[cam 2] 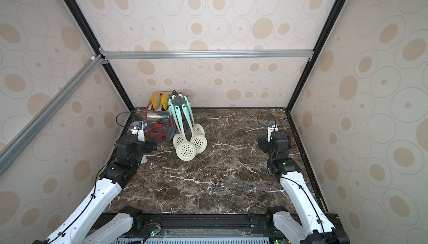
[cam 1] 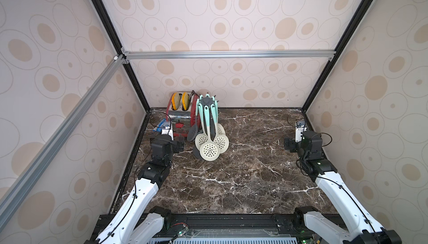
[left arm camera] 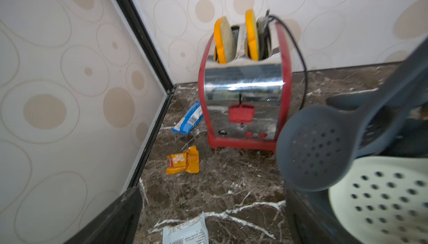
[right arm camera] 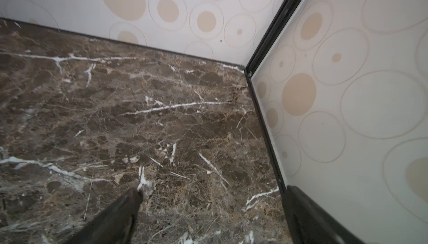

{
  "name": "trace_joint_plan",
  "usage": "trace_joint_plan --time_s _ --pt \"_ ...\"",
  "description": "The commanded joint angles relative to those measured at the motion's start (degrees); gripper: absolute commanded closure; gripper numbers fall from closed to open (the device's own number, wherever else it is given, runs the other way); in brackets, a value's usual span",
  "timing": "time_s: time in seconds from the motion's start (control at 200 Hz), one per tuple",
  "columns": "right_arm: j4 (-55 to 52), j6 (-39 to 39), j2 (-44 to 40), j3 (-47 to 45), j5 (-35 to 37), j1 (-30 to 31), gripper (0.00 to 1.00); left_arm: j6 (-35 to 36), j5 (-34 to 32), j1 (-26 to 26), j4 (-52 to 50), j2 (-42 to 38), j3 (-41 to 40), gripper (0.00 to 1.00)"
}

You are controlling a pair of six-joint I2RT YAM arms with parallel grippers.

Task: Hang the skimmer on the kitchen utensil rack
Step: Reset both arms

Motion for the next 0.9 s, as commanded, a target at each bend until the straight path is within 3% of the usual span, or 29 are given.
trace_joint_plan --time_s 0.0,0.295,0.516,0.761,0.891 --pt "6.9 3.0 3.7 -3.0 -3.0 -2.7 0.00 -1.0 -2.0 2.2 10.9 2.7 -5.1 0.01" --pt "19.8 -1.0 12.9 -6.2 -2.8 -4.3 0.00 3.9 1.9 6.0 36.6 14.2 -16.5 0.01" --pt "30.8 -0.5 18.1 -10.4 -7.4 -7.4 0.00 0.1 10.8 12.9 51.6 23.8 -19.1 0.01" --pt "40.1 -0.4 22.5 -13.7 -9.7 -8.1 0.00 -0.6 12.3 13.1 65.6 36.4 -19.8 0.01" --pt "46.5 -0.5 25.8 -15.9 -9.6 -8.1 0.00 0.4 13.8 13.1 58.3 36.1 -16.4 0.01"
